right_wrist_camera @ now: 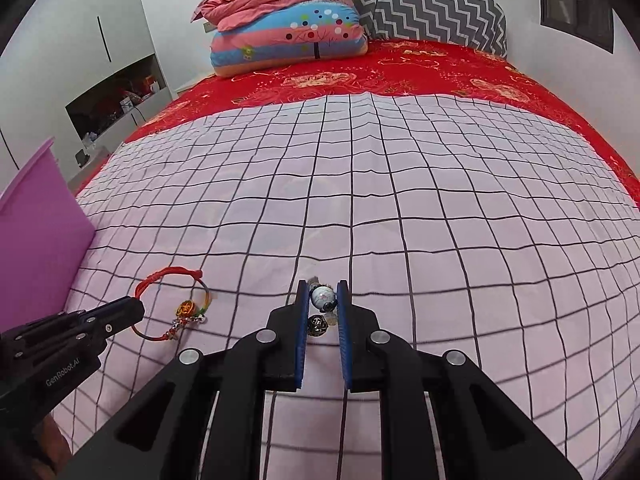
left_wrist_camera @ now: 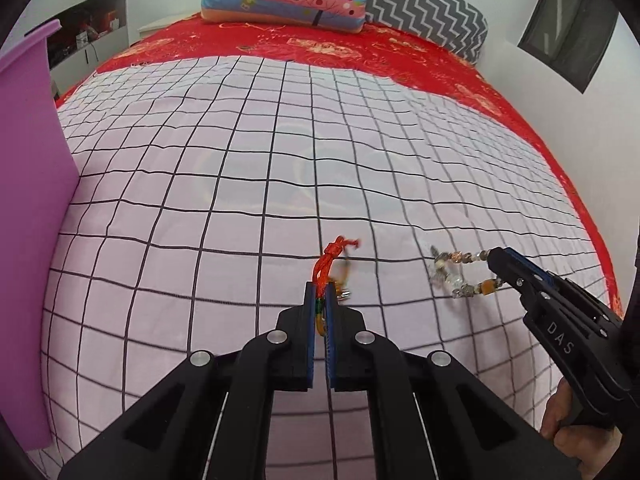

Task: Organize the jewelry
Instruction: 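Lift and carry both bracelets over the purple tub with both tools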

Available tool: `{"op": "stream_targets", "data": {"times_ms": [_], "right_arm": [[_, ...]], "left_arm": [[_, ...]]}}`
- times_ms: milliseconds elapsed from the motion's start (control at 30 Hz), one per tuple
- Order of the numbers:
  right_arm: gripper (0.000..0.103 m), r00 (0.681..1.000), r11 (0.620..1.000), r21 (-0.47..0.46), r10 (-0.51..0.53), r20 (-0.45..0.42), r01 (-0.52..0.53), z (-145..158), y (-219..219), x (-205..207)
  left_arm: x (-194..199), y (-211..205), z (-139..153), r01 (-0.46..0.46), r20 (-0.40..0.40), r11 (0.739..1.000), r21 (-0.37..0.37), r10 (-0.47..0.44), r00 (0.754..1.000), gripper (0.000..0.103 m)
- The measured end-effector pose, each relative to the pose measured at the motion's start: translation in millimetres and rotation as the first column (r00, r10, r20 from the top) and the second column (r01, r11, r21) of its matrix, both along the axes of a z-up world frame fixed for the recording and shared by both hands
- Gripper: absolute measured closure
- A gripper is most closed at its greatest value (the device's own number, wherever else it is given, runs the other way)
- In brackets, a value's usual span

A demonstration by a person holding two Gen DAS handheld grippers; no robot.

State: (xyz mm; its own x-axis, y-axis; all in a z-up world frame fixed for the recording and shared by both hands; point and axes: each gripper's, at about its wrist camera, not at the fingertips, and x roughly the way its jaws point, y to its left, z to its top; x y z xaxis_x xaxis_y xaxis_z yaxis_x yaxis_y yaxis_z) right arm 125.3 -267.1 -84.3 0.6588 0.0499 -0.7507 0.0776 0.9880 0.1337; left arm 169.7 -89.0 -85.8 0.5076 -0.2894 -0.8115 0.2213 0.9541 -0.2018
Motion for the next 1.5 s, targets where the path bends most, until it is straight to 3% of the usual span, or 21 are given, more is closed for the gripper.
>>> {"op": "stream_targets", "data": {"times_ms": [500, 867, 1233, 1500], "right_arm": [[0.09, 0.995, 0.997, 0.001, 0.078, 0.055, -0.078, 55.6, 39.6, -60.7], [0.09, 0.975, 0.985, 0.008, 0.171, 0.142, -0.174, 114.9, 94.5, -73.3], [0.09, 0.918, 0.943, 0.037, 0.311, 0.245, -0.329, 178.1, 188.7, -70.7], [0.09, 0.857, 0.89, 0.053, 0.419, 0.299, -0.454, 208.4, 269.0, -63.5]], "left_arm": [[-58.7, 33.3, 64.5, -0.006, 0.076, 1.0, -0.01, 0.006, 0.997, 0.098], [-85.1, 106.9, 118.8, -0.112, 0.154, 0.994, 0.004, 0.11, 0.982, 0.098], [-107.6, 193.9, 177.0, -0.197, 0.254, 0.98, -0.007, 0.192, 0.948, 0.098], [-112.6, 258.6, 189.2, -0.292, 0.276, 0.956, 0.021, 0.275, 0.921, 0.098]]}}
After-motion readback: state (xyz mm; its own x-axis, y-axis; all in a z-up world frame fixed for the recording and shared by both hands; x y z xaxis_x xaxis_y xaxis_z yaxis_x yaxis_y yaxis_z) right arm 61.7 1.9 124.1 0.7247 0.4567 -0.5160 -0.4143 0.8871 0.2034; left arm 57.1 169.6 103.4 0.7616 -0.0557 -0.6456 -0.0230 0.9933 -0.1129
